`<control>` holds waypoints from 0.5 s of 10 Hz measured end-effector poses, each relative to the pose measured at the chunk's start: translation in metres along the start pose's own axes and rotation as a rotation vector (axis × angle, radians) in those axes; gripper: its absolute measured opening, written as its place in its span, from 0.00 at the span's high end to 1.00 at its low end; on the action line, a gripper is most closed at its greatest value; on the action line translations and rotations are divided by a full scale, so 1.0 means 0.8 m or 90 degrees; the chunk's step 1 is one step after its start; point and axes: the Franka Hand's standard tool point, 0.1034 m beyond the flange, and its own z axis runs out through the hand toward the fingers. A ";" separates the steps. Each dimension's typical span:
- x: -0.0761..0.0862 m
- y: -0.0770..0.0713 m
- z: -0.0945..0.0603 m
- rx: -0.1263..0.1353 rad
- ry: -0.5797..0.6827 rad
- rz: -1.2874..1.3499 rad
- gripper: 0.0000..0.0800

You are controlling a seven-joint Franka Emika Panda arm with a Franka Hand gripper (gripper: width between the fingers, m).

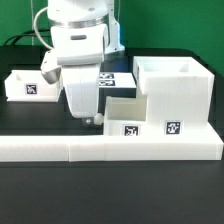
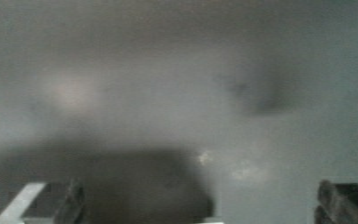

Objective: Assemble drawer

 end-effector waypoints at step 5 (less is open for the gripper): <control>-0.001 0.000 0.000 0.000 -0.003 0.011 0.19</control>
Offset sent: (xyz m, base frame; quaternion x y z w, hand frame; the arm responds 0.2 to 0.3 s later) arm 0.0000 0.0000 0.0000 0.0000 0.0000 0.0000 1.0000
